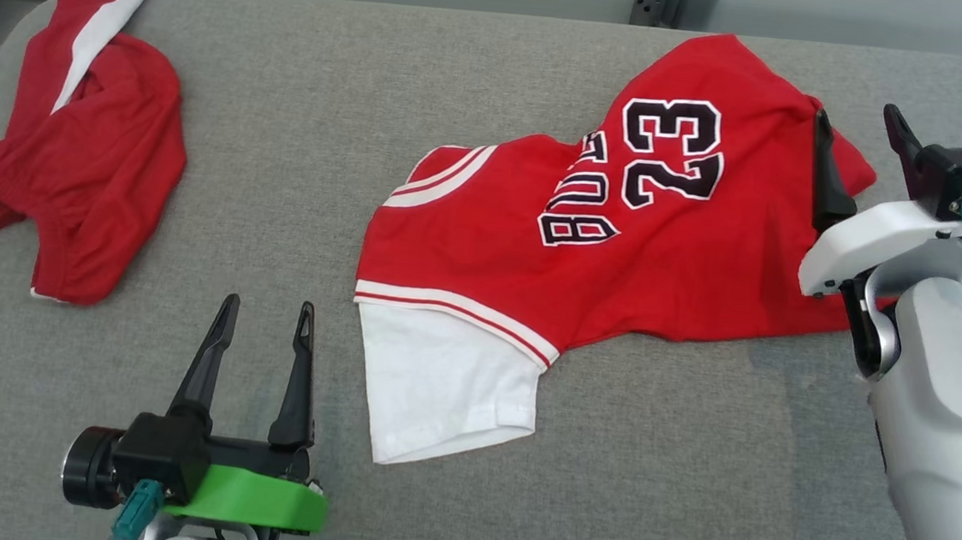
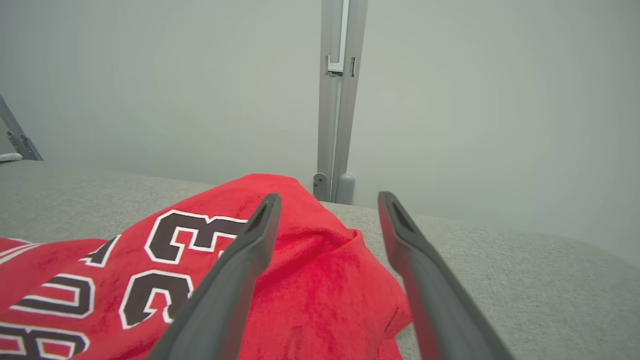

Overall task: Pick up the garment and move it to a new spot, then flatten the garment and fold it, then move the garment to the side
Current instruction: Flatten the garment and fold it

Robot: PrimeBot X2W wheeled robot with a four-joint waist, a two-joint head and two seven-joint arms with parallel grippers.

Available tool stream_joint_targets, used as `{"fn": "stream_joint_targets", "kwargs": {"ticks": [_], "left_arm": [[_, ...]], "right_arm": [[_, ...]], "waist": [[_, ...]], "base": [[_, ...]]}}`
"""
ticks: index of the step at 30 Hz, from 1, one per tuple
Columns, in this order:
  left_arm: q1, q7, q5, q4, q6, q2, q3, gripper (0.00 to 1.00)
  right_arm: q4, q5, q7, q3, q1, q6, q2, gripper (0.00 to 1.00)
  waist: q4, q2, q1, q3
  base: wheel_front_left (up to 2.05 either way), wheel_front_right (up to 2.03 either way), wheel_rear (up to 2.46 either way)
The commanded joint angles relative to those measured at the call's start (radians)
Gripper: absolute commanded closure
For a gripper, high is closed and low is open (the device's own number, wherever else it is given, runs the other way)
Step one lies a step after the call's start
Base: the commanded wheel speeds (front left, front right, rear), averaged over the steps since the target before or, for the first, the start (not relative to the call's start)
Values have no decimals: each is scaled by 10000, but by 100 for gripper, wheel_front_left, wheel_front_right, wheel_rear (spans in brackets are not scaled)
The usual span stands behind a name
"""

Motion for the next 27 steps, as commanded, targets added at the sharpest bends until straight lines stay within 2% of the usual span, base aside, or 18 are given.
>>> {"fn": "stream_joint_targets", "kwargs": {"ticks": [1, 8, 14, 19, 27], "left_arm": [[67, -5, -1, 41, 49, 11, 97, 0], [291, -5, -5, 257, 45, 14, 366, 0], [756, -5, -133, 450, 50, 16, 612, 0], [1166, -5, -116, 545, 127, 14, 790, 0], [1422, -5, -118, 693, 236, 15, 781, 0]], "right_arm": [[-723, 26, -38, -162, 617, -13, 155, 0], [-3813, 35, -39, -621, 3060, -13, 1057, 0], [-5389, -148, -41, -780, 4698, -13, 1470, 0], [-5921, 4, -42, -820, 5619, -13, 1559, 0], [-5709, 637, -42, -43, 6256, -13, 1573, 0]], "waist": [[-448, 0, 0, -223], [-1078, 0, 0, -705], [-1383, 0, 0, -1197], [-1465, 0, 0, -1496], [-1496, 0, 0, -1790]], "base": [[0, 0, 0], [0, 0, 0], [0, 0, 0], [0, 0, 0], [0, 0, 0]]}}
